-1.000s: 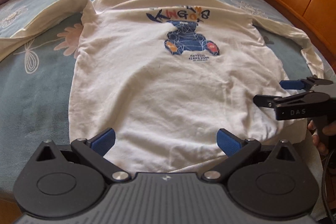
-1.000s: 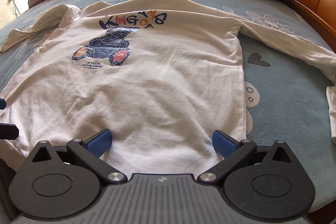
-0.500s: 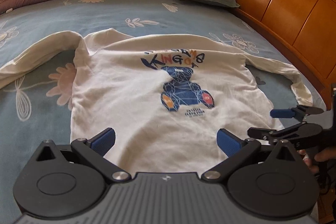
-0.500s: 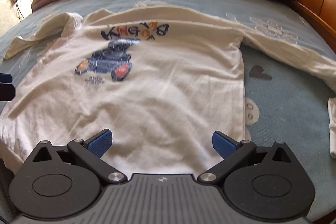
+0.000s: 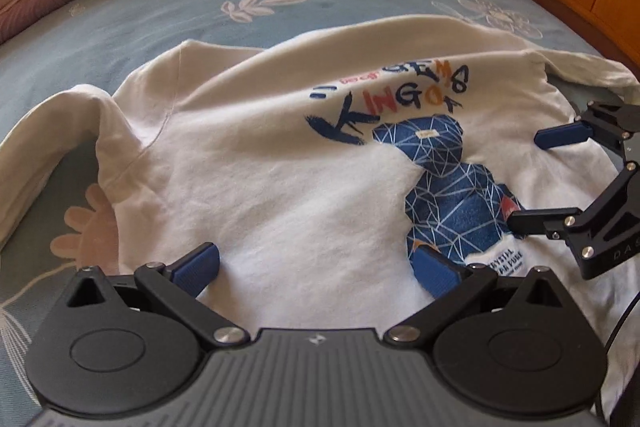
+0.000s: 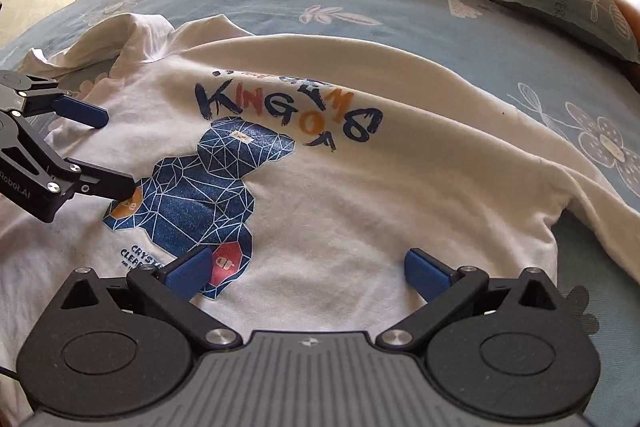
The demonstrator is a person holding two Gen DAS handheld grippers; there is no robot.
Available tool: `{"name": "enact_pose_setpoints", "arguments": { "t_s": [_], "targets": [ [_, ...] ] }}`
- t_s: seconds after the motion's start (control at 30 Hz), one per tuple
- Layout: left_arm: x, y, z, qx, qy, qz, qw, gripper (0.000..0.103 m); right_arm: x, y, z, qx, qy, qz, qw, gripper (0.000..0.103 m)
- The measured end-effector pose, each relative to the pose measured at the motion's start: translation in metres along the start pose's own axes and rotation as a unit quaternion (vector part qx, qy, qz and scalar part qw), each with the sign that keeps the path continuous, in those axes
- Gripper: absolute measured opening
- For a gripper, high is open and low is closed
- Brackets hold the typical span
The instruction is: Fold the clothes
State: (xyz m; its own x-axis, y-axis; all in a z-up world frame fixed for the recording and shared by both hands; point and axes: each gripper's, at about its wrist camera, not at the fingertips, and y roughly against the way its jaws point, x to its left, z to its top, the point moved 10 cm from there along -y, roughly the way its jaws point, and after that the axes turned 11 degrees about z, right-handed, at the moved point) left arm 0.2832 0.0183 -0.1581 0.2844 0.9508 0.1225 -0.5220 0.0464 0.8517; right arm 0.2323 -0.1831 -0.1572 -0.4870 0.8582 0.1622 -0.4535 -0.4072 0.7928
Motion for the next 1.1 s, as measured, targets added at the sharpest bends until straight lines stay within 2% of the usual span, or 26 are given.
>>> {"name": "enact_pose_setpoints", "arguments": {
  "t_s": [0.07,0.13,0.2,0.37,0.5,0.63,0.73,0.83,0.93,1.0,1.1],
  "targets": [
    [0.002,-0.001,-0.001,0.048,0.004,-0.003,0.9988,0.102,0.0,0.003,-0.004,0.039,-0.014,0.003,0.999,0.103],
    [0.003,-0.002,0.001,0.107,0.01,0.0,0.9942,0.102,-0.001,0.009,-0.015,0.096,-0.036,0.012,0.995,0.103],
    [0.002,0.001,0.005,0.146,0.027,-0.003,0.989,0.102,-0.004,0.018,-0.025,0.136,-0.062,0.021,0.989,0.103],
    [-0.004,0.015,0.023,0.215,0.066,-0.011,0.9743,0.102,-0.018,0.038,-0.037,0.182,-0.154,0.035,0.971,0.103],
    [-0.011,0.029,0.055,0.198,0.069,-0.026,0.9774,0.102,-0.025,0.052,-0.023,0.167,-0.196,0.048,0.965,0.103],
    [-0.009,0.021,0.082,0.164,0.081,-0.037,0.9825,0.102,-0.029,0.051,0.006,0.131,-0.197,0.062,0.97,0.103],
    [-0.012,0.005,0.091,0.139,0.08,-0.052,0.9857,0.102,-0.031,0.037,0.027,0.1,-0.187,0.071,0.975,0.103],
    [-0.017,-0.012,0.087,0.126,0.085,-0.085,0.9848,0.102,-0.03,0.019,0.04,0.076,-0.18,0.078,0.978,0.103],
    [-0.02,-0.027,0.068,0.138,0.091,-0.108,0.9804,0.102,-0.027,0.004,0.035,0.065,-0.185,0.077,0.978,0.103],
    [-0.019,-0.025,0.06,0.117,0.09,-0.124,0.9812,0.102,-0.025,-0.004,0.027,0.058,-0.19,0.072,0.977,0.103],
    [-0.015,-0.02,0.055,0.098,0.081,-0.15,0.9804,0.102,-0.016,-0.002,0.018,0.043,-0.147,0.059,0.986,0.103]
  ]
}}
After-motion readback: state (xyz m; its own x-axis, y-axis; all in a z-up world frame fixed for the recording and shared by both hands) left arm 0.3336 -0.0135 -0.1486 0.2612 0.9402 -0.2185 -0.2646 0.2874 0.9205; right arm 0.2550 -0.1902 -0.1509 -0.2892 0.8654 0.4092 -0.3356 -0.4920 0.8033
